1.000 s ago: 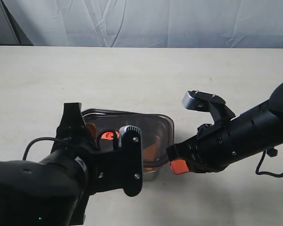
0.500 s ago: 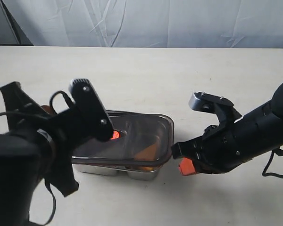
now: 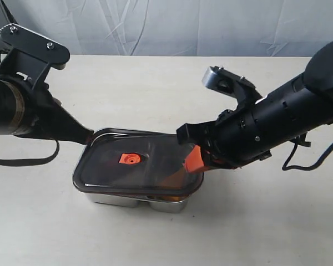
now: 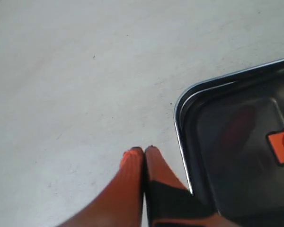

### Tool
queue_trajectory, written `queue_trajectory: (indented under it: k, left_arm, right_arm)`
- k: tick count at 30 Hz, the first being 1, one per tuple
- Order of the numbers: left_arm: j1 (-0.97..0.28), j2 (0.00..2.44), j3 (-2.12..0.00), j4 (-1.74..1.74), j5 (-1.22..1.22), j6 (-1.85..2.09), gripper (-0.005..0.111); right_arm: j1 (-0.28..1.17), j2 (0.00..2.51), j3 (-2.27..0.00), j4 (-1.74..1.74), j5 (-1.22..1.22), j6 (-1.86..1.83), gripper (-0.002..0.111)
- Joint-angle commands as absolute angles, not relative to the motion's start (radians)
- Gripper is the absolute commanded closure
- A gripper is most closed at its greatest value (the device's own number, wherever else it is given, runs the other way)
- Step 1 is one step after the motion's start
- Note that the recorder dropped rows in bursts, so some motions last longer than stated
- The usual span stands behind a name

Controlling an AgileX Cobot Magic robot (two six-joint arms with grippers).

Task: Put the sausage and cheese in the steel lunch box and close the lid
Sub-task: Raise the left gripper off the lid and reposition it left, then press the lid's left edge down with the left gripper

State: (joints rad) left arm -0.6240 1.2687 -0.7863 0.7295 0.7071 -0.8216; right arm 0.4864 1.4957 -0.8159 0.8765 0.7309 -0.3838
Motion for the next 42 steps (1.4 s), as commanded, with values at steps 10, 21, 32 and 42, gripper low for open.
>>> queue_trajectory:
  k: [10, 21, 32, 42]
  left_arm:
    - [-0.567, 1.26, -0.79, 0.724, 0.677, -0.781, 0.107]
    - [-0.567, 1.26, -0.79, 0.629, 0.68, -0.68, 0.107]
    - [-0.567, 1.26, -0.79, 0.37, 0.749, -0.449, 0.107]
    - [-0.567, 1.26, -0.79, 0.109, 0.816, -0.2, 0.107]
  right_arm:
    - [0.503, 1.58, -0.823, 0.873, 0.724, -0.386, 0.109]
    - [0.503, 1.593, -0.823, 0.883, 0.725, -0.386, 0.109]
    - [0.503, 1.633, -0.823, 0.885, 0.726, -0.386, 0.109]
    - [0.503, 1.647, -0.823, 0.89, 0.719, -0.386, 0.109]
